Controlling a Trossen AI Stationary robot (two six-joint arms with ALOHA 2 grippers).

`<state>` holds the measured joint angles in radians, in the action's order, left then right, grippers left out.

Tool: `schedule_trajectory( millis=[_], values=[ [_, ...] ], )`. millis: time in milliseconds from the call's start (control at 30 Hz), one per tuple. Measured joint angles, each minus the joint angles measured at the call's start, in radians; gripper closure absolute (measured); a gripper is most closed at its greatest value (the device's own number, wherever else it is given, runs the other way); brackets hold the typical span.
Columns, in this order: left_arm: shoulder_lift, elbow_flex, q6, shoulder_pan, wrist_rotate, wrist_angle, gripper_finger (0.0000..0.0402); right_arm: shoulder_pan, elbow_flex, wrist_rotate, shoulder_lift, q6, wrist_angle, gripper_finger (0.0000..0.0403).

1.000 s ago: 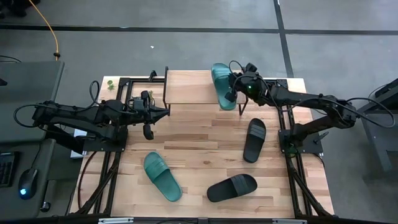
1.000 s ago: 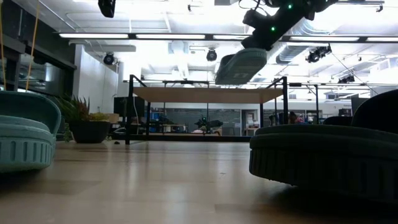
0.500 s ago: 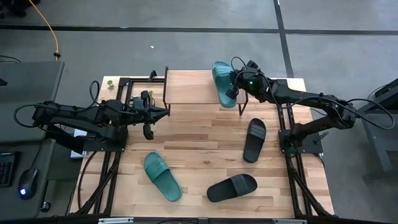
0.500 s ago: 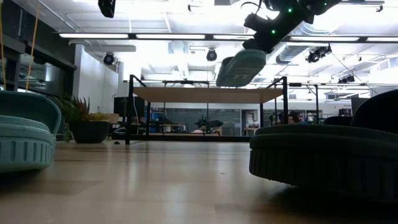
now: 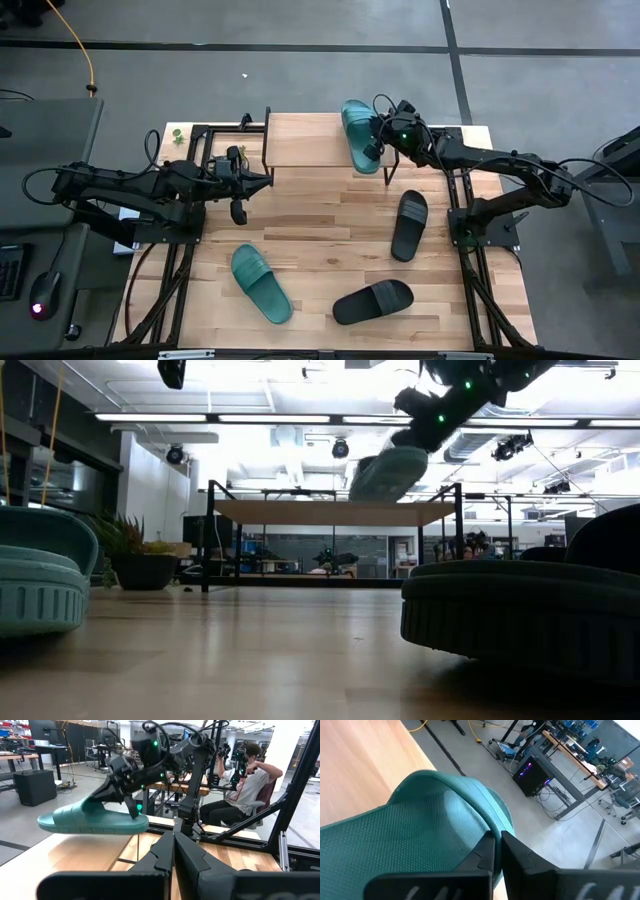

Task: Pick and place slides into the shelf
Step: Put the top green slide on the shelf

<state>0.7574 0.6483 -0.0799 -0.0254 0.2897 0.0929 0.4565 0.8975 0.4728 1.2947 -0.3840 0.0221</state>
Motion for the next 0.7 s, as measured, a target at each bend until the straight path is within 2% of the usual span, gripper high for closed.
schedule_trajectory(
  millis=[133,233,700],
  values=[
    [0.0,0.0,0.0,0.0,0.0,-0.01,0.0399,0.003,-0.065,0.005,-0.011,-0.043,0.12,0.0403],
    [0.0,0.0,0.0,0.0,0.002,-0.009,0.0399,0.002,-0.074,0.007,-0.017,-0.043,0.132,0.0403],
    [0.0,0.0,0.0,0.0,0.013,-0.015,0.0399,0.037,-0.075,0.077,-0.017,-0.036,0.043,0.0403]
  ],
)
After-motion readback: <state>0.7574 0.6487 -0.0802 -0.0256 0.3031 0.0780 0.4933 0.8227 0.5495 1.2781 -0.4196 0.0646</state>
